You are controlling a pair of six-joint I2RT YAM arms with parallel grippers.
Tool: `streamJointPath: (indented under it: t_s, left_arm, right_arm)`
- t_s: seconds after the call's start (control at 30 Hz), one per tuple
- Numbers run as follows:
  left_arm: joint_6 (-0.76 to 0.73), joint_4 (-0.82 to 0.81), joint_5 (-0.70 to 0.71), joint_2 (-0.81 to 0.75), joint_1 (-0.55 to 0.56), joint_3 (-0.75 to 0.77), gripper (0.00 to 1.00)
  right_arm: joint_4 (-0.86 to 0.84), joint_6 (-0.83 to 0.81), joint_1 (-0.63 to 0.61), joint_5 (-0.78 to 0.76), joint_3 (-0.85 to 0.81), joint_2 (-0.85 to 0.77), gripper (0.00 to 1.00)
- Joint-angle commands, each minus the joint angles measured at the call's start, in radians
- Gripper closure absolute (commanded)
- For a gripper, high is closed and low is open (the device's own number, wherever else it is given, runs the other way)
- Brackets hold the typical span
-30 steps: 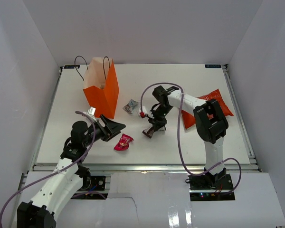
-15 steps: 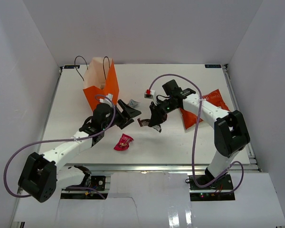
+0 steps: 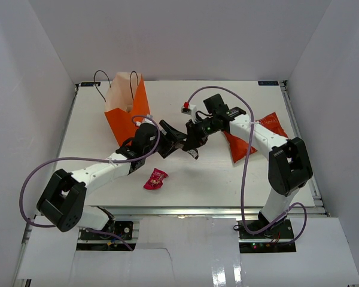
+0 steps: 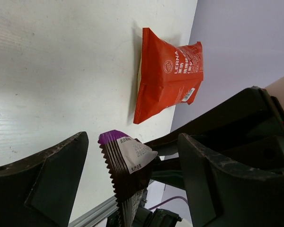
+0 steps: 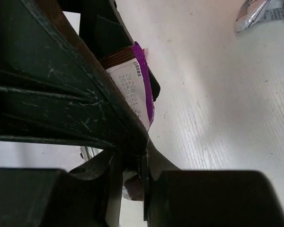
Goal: Place the snacks into the paper bag
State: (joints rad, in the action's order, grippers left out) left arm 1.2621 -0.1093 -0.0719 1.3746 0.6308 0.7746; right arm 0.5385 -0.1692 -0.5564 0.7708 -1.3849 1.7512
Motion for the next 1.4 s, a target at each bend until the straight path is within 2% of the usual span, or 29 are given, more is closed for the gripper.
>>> streamJointPath:
  t_s: [0.0,0.13,0.17,0.23,0.53,0.6,0.7,0.83,0.87,0.93,1.03,1.07,1.13,1.27,1.37]
  left_arm:
    - [0.025,0.033,0.057,0.004,0.010,0.060,0.13]
    - [0.040,0.040,0.090,0.007,0.014,0.068,0.16]
    - [0.045,0.043,0.095,0.006,0.014,0.069,0.21]
    - [0.069,0.065,0.112,0.015,0.014,0.080,0.24]
    - [0.122,0.091,0.139,0.052,0.024,0.110,0.28]
    - [0.123,0.091,0.138,0.061,0.026,0.115,0.39]
    - [0.125,0.091,0.141,0.063,0.027,0.120,0.47]
    - [0.118,0.091,0.161,0.046,0.027,0.109,0.72]
    - [0.115,0.091,0.161,0.040,0.027,0.109,0.74]
    - [0.106,0.102,0.173,0.023,0.027,0.104,0.80]
    - [0.070,0.143,0.195,0.003,0.027,0.112,0.84]
    - [0.036,0.179,0.202,-0.002,0.027,0.120,0.86]
    - [-0.018,0.232,0.240,-0.017,0.026,0.156,0.87]
    - [-0.185,0.371,0.313,-0.081,0.021,0.209,0.89]
    - [-0.367,0.457,0.328,-0.146,0.014,0.270,0.90]
  right_arm:
    - [-0.031,0.022,0.009,0.016,-0.042,0.004,0.82]
    - [-0.046,0.031,0.015,0.019,-0.046,0.008,0.82]
    - [-0.049,0.033,0.013,0.019,-0.049,0.011,0.81]
    - [-0.058,0.039,0.015,0.021,-0.052,0.013,0.80]
    - [-0.072,0.057,0.016,0.021,-0.088,0.037,0.79]
    - [-0.075,0.059,0.015,0.021,-0.091,0.044,0.79]
    - [-0.080,0.063,0.016,0.022,-0.092,0.050,0.79]
    - [-0.083,0.059,0.016,0.022,-0.083,0.047,0.77]
    - [-0.084,0.057,0.018,0.022,-0.082,0.045,0.76]
    - [-0.086,0.056,0.019,0.030,-0.083,0.047,0.72]
    - [-0.084,0.050,0.029,0.051,-0.085,0.041,0.52]
    - [-0.083,0.043,0.038,0.059,-0.082,0.034,0.41]
    - [-0.077,0.011,0.053,0.082,-0.074,0.008,0.31]
    - [-0.049,-0.079,0.130,0.133,-0.052,-0.056,0.25]
    - [-0.011,-0.175,0.188,0.147,-0.042,-0.105,0.25]
